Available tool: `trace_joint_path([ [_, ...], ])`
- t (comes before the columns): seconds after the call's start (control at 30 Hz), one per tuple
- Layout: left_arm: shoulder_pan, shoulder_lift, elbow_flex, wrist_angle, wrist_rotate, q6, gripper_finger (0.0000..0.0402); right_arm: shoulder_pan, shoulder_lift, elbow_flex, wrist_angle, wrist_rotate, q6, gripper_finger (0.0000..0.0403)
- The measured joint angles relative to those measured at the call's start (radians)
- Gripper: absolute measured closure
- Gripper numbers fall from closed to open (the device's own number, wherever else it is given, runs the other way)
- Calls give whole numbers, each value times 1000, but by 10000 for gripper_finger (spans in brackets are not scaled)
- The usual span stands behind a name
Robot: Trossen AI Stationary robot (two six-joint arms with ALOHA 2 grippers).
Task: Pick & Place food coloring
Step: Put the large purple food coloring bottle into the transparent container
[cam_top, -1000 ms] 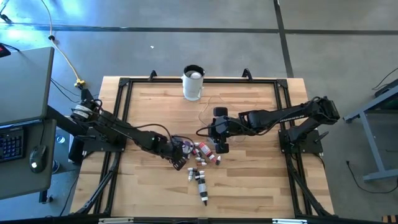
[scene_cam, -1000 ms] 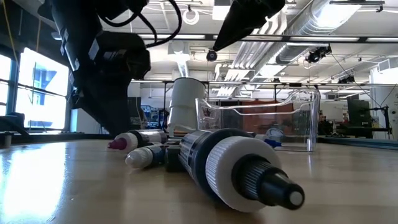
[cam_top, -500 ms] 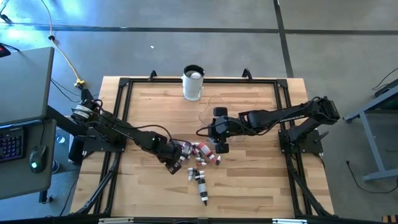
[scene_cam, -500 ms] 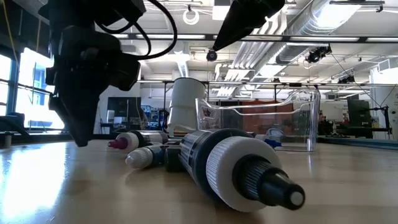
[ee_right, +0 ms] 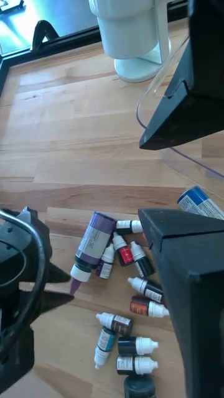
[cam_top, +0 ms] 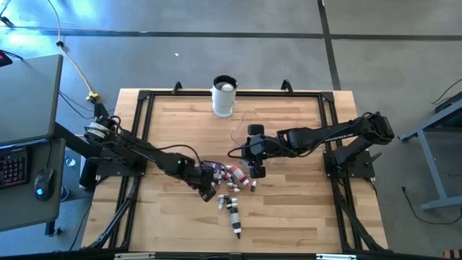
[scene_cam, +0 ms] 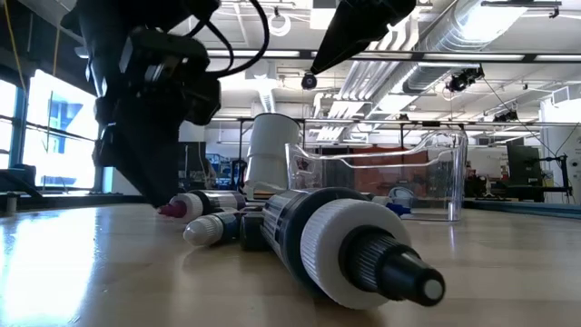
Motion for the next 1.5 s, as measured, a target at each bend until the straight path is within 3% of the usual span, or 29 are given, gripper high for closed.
trace_joint_path([
  [0.4,0,18,0,1,-71,0,275,0,0,0,0,0,0,245],
  [0.77,1,18,0,-155,-118,10,275,0,0,0,0,0,0,245],
  [1.03,1,17,0,-157,-197,61,275,0,0,0,0,0,0,245],
  [1.27,1,17,0,-159,-207,85,275,0,0,0,0,0,0,245],
  [1.37,1,17,0,-160,-207,133,287,0,0,0,0,0,0,245],
  [1.5,1,17,0,-161,-207,139,334,0,0,0,0,0,0,245],
])
